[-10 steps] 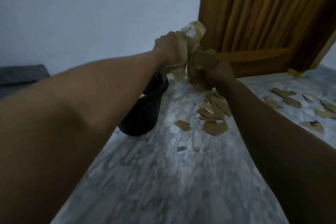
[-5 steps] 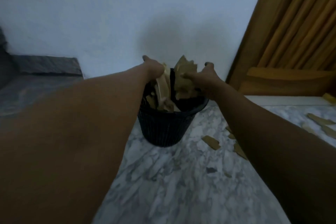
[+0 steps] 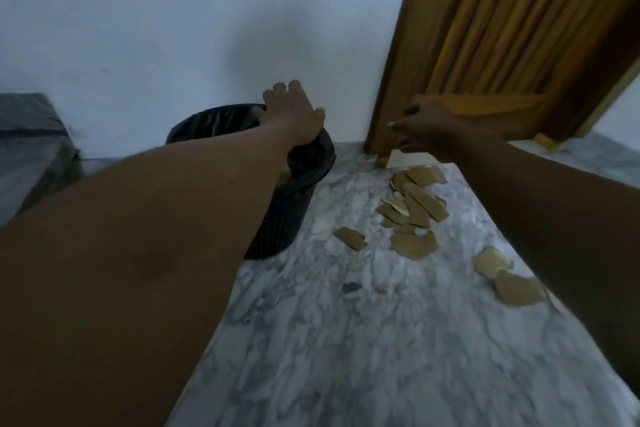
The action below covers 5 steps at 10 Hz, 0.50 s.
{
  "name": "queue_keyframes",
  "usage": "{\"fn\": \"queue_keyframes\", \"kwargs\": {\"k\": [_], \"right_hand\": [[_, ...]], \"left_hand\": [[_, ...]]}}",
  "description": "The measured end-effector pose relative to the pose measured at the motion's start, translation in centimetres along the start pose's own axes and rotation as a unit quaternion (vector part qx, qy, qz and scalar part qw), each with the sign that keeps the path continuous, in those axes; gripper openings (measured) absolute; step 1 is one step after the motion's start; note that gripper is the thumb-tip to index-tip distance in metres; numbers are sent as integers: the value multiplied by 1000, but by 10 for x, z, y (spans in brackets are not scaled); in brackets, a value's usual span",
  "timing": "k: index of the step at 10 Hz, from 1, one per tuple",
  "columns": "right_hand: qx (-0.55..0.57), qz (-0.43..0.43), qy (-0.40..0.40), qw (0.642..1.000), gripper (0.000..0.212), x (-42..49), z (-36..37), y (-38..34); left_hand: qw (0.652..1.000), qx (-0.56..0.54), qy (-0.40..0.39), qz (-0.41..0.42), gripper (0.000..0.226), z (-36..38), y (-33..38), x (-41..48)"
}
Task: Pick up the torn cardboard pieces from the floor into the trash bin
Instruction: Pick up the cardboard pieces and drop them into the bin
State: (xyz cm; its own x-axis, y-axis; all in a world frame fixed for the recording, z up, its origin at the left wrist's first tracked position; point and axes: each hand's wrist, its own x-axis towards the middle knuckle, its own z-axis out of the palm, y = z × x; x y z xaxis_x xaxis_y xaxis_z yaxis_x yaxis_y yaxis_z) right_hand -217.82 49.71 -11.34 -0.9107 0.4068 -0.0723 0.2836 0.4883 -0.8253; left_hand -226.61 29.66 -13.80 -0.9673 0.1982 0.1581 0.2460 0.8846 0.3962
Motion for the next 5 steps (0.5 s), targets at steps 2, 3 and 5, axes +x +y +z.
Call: {"fn": "queue_keyframes", "kwargs": {"k": [2, 3, 5], "right_hand": [[-41, 11, -22, 999, 43, 20, -39, 35], [-61, 13, -8, 998, 27, 37, -29, 83], [-178, 126, -92, 972, 8, 49, 26, 237]], "left_hand": [[975, 116, 47, 184, 59, 22, 58, -6], [961, 98, -31, 256, 51, 49, 78, -14], [887, 225, -337, 221, 54, 164, 79, -35]]}}
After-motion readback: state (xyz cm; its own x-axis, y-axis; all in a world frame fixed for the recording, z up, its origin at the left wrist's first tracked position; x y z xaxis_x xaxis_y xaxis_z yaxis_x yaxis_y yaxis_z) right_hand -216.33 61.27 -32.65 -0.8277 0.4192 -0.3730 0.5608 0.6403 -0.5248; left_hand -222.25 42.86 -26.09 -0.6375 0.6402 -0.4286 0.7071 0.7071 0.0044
